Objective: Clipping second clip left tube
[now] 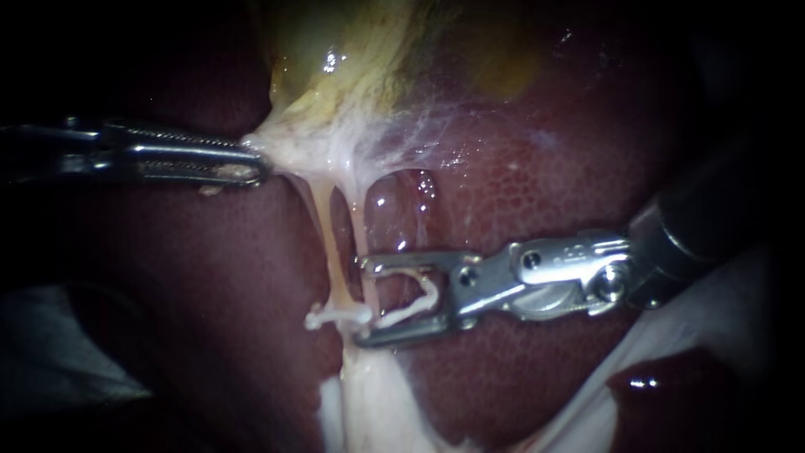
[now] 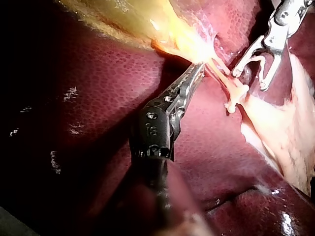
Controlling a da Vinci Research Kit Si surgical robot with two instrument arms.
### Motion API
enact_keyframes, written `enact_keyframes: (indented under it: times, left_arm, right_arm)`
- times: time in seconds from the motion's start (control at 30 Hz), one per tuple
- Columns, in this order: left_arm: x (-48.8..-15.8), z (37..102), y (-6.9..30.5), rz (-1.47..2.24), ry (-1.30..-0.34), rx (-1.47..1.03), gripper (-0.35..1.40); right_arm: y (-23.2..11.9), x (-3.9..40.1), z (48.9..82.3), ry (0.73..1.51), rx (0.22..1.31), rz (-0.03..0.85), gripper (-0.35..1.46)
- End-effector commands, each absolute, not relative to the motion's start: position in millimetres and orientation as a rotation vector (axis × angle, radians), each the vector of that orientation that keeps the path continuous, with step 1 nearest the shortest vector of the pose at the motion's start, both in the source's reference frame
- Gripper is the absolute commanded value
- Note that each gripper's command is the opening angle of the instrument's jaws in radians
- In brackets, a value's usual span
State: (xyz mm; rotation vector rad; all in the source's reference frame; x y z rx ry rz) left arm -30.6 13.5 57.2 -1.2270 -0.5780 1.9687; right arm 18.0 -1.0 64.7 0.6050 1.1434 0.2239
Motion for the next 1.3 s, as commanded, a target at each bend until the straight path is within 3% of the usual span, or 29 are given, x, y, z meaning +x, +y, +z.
enact_keyframes:
  times: [0.03, 0.33, 0.53, 0.9, 1.3]
  left_arm:
    - [-30.6, 57.2, 13.4, 1.969, -0.578, -1.227, -0.35]
    - [-30.7, 57.3, 13.4, 1.969, -0.577, -1.227, -0.35]
    - [-30.7, 57.3, 13.4, 1.969, -0.577, -1.226, -0.35]
    - [-31.1, 57.5, 13.3, 1.969, -0.573, -1.226, -0.35]
    - [-31.2, 57.6, 13.3, 1.969, -0.572, -1.226, -0.35]
  right_arm:
    - [-0.9, 18.1, 65.1, 1.142, 0.61, 0.23, 0.5]
    - [-1.0, 18.5, 69.2, 1.139, 0.654, 0.231, 0.5]
    - [-0.7, 19.4, 70.0, 1.146, 0.701, 0.194, 0.48]
    - [-0.4, 23.8, 69.7, 1.213, 0.798, 0.211, 0.48]
    - [-1.5, 24.7, 66.2, 1.287, 0.86, 0.213, 0.44]
